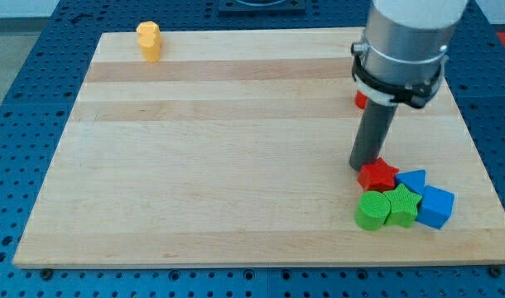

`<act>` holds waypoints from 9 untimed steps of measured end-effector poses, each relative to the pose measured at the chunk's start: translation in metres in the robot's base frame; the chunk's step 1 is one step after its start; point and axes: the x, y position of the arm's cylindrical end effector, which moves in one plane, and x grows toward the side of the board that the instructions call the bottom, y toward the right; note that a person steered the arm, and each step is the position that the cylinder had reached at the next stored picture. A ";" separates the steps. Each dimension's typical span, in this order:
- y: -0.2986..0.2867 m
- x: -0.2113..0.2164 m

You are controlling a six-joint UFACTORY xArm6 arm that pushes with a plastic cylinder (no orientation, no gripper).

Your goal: Slide the red circle towards red star

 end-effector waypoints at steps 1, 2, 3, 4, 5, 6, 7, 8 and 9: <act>0.000 0.014; 0.000 0.011; 0.018 -0.004; 0.075 -0.021; 0.128 -0.042; 0.139 -0.050; 0.138 -0.058; 0.125 -0.089; 0.093 -0.118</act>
